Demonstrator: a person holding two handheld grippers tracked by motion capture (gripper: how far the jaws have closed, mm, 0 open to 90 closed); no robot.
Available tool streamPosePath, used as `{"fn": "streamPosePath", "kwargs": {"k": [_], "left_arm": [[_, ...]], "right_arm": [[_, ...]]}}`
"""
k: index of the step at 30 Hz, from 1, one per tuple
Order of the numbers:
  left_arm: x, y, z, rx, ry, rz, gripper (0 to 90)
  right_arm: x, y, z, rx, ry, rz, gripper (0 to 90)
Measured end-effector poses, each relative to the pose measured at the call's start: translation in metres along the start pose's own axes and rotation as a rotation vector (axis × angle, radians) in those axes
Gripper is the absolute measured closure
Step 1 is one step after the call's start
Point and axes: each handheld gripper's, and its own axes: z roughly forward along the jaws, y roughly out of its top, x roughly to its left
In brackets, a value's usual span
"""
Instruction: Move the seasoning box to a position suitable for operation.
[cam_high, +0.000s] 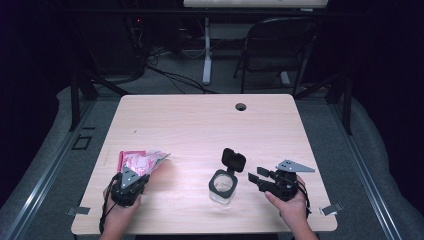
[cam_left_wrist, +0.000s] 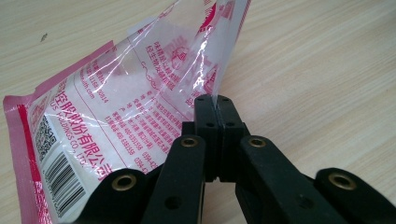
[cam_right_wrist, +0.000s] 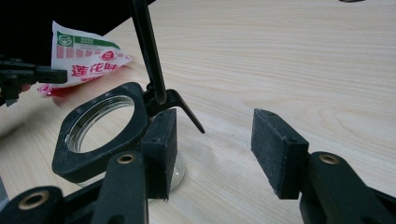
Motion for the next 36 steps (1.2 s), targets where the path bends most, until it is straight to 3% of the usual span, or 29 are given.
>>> {"fn": "streamPosePath", "kwargs": {"k": [4, 13, 20, 26, 29, 32, 36], "left_arm": [[0.003, -0.001, 0.0, -0.008, -0.013, -0.023, 90.0], [0.001, -0.001, 0.002, -0.004, -0.015, -0.019, 90.0], [-0.004, 0.0, 0.006, 0.006, 0.006, 0.017, 83.5], [-0.009, 0.002, 0.011, 0.02, 0.052, 0.049, 77.2], [-0.012, 0.002, 0.016, 0.034, 0.083, 0.059, 68.1], [-0.014, 0.003, 0.018, 0.038, 0.097, 0.069, 66.9], [-0.02, 0.003, 0.025, 0.05, 0.138, 0.112, 65.5]], "right_arm": [[0.0, 0.0, 0.0, 0.001, 0.002, 0.003, 50.9], [0.001, 0.0, 0.001, 0.003, 0.004, 0.0, 50.9], [0.002, 0.0, 0.001, 0.004, 0.004, -0.002, 50.9], [0.002, 0.0, 0.002, 0.002, 0.007, -0.003, 50.9], [0.002, 0.0, 0.002, 0.001, 0.009, -0.003, 50.9], [0.002, 0.0, 0.002, 0.004, 0.007, -0.002, 50.9], [0.003, 0.0, 0.002, 0.008, 0.01, -0.008, 50.9]]}}
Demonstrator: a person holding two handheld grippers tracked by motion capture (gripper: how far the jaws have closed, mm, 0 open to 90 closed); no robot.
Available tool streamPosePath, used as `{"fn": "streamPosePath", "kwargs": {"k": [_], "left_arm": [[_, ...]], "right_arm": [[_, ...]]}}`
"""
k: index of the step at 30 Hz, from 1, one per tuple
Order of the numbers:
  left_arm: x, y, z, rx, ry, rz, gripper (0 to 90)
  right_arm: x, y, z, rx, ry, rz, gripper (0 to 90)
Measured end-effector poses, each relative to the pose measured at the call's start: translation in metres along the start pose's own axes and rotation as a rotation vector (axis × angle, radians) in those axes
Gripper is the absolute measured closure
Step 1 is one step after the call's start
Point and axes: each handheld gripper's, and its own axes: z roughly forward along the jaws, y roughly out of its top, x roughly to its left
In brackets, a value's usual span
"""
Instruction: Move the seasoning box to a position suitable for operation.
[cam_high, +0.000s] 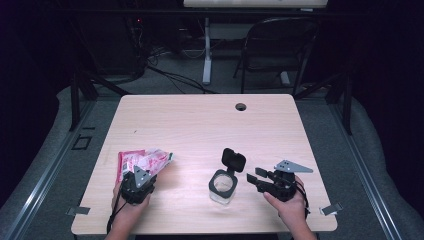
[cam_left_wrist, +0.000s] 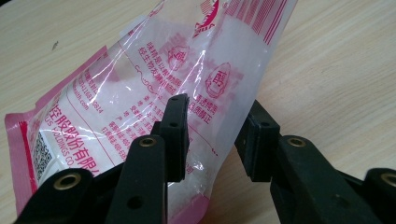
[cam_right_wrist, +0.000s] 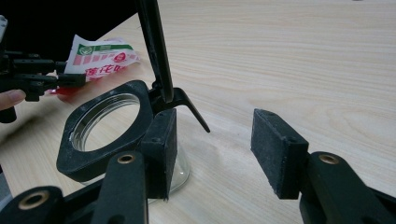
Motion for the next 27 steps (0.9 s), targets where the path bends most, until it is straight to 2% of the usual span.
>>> {"fn": "streamPosePath", "kwargs": {"k": [4, 7, 11, 15, 27], "left_arm": [[-0.004, 0.001, 0.004, 0.009, 0.033, 0.027, 63.1], [-0.005, 0.001, 0.006, 0.016, 0.038, 0.031, 61.7], [-0.006, 0.0, 0.01, 0.022, 0.061, 0.036, 53.7], [-0.006, -0.001, 0.013, 0.024, 0.073, 0.041, 51.5], [0.001, -0.004, 0.016, 0.024, 0.054, -0.004, 54.4]], "right_arm": [[0.0, 0.0, 0.0, -0.002, -0.001, 0.002, 50.9], [0.0, 0.0, 0.0, -0.001, 0.0, -0.003, 51.0], [-0.001, 0.0, -0.001, -0.006, -0.002, 0.004, 51.1], [-0.001, 0.0, -0.001, -0.003, -0.001, 0.006, 51.1], [-0.001, 0.0, -0.001, -0.005, 0.0, 0.003, 51.1]]}}
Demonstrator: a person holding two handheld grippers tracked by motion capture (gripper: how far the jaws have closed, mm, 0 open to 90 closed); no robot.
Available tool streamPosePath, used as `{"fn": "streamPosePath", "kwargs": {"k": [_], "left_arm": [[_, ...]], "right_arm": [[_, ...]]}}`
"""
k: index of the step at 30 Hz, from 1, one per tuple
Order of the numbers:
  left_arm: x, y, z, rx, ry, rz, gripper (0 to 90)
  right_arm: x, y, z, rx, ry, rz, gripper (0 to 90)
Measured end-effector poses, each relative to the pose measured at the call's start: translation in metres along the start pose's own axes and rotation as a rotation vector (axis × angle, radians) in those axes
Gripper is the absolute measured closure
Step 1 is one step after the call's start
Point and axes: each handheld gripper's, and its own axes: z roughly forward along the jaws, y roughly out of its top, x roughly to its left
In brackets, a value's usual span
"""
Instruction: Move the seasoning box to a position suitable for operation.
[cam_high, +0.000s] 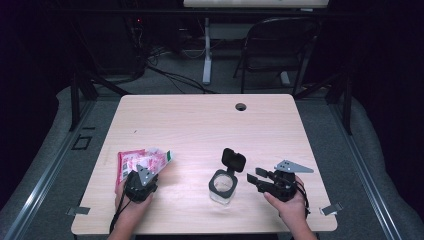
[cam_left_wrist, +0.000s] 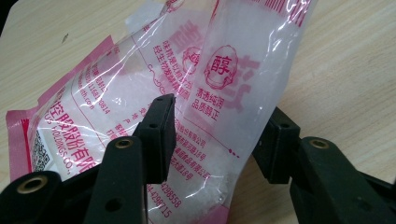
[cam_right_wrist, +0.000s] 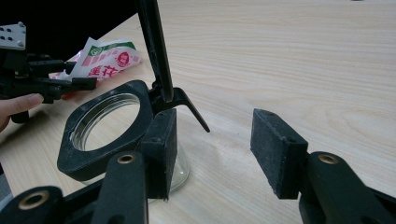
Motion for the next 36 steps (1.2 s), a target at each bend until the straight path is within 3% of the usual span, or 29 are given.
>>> {"fn": "streamPosePath", "kwargs": {"k": [7, 13, 16, 20, 24, 36], "left_arm": [[0.004, -0.001, 0.001, -0.003, -0.007, -0.029, 60.2], [0.005, 0.0, 0.002, -0.003, -0.019, -0.04, 70.4], [0.008, -0.001, 0.002, -0.005, -0.034, -0.065, 74.6], [0.011, 0.0, 0.002, -0.005, -0.057, -0.1, 76.5], [0.012, 0.0, 0.002, -0.005, -0.063, -0.103, 77.6], [0.019, 0.001, -0.003, -0.008, -0.094, -0.17, 81.8]], "right_arm": [[0.0, 0.0, 0.0, 0.0, 0.002, 0.0, 51.1], [0.0, 0.0, 0.0, 0.002, 0.0, -0.001, 51.1], [0.0, 0.0, 0.0, 0.001, 0.0, 0.001, 51.1], [0.0, 0.0, 0.0, 0.001, -0.001, 0.0, 51.1], [0.0, 0.0, -0.001, 0.005, -0.003, 0.002, 51.1], [0.0, 0.0, -0.001, 0.008, 0.002, 0.003, 51.1]]}}
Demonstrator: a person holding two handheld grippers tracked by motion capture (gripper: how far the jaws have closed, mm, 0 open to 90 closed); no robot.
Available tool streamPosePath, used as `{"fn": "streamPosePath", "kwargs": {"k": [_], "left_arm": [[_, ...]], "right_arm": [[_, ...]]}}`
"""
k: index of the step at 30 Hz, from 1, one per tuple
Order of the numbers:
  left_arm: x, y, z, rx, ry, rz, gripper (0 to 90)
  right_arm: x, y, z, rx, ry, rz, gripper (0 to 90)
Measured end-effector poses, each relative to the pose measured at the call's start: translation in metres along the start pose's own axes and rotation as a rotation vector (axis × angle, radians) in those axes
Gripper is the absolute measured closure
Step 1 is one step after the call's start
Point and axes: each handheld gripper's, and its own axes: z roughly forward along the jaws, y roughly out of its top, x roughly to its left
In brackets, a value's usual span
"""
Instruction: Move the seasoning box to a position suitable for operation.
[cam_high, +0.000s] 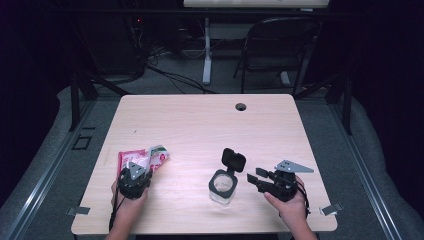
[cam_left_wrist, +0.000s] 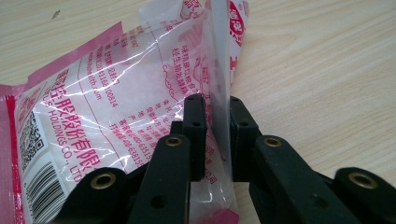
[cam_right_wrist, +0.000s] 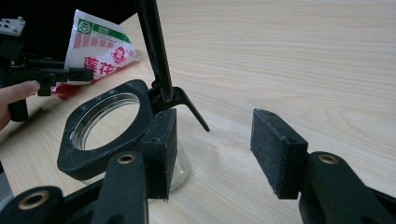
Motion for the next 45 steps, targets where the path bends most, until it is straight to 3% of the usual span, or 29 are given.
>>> {"fn": "streamPosePath", "kwargs": {"k": [14, 24, 33, 45], "left_arm": [[0.007, 0.004, -0.011, -0.021, -0.008, -0.058, 87.5], [0.017, 0.008, -0.026, -0.065, -0.006, -0.099, 89.7], [0.02, 0.01, -0.03, -0.069, -0.005, -0.098, 90.0], [0.022, 0.015, -0.035, -0.057, 0.004, -0.065, 90.0]], "right_arm": [[0.0, 0.0, 0.001, -0.005, 0.001, 0.002, 51.1], [-0.001, 0.0, 0.0, -0.008, -0.002, 0.011, 51.1], [-0.001, 0.0, 0.0, -0.007, -0.002, 0.008, 51.1], [-0.001, 0.0, -0.001, -0.007, -0.006, 0.005, 51.0]]}}
